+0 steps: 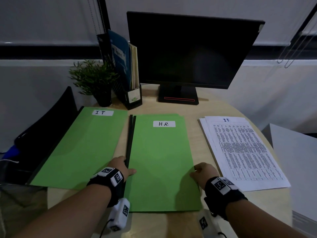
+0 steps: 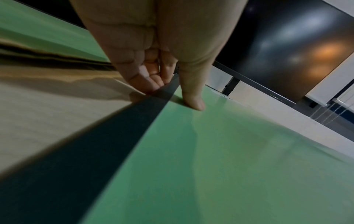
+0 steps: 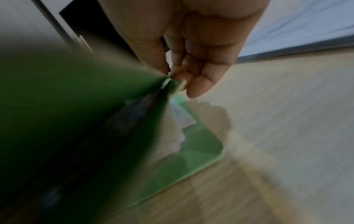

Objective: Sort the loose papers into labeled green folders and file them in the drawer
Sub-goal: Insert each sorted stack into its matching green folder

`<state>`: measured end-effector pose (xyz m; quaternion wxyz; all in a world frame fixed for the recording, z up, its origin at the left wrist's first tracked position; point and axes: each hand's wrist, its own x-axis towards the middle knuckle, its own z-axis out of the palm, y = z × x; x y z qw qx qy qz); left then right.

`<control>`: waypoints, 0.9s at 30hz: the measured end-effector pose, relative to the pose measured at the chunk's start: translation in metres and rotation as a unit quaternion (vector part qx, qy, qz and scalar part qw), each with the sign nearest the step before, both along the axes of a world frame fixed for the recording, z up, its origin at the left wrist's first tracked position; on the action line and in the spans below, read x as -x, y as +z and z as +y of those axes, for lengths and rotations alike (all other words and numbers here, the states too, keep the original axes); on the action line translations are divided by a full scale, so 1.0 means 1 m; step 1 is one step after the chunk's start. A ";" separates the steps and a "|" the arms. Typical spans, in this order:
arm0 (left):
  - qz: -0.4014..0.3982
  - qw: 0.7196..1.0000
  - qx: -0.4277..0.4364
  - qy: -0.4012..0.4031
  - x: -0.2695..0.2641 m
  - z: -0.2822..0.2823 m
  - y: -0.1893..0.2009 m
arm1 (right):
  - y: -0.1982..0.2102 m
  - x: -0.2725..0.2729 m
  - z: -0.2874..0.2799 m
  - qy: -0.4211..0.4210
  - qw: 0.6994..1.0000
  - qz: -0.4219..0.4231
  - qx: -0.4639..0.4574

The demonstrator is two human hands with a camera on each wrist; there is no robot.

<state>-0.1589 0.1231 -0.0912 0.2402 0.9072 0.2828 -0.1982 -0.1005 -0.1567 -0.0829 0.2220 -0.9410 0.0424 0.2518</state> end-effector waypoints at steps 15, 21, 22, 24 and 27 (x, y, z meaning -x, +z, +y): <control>0.061 0.992 -0.067 -0.086 -0.021 0.013 -0.007 | 0.016 -0.016 0.027 0.078 0.985 -0.016 0.154; 0.096 0.979 -0.171 -0.048 -0.034 0.066 0.014 | 0.033 0.004 0.076 0.244 0.964 -0.032 0.101; 0.121 0.978 -0.167 -0.037 -0.033 0.074 0.012 | 0.028 0.008 0.081 0.256 0.960 0.005 0.113; 0.162 0.976 -0.141 -0.033 -0.026 0.083 0.006 | 0.018 0.013 0.085 0.281 0.947 0.037 0.153; 0.170 0.976 -0.124 -0.058 -0.016 0.085 0.002 | 0.012 0.011 0.083 0.296 0.936 0.035 0.187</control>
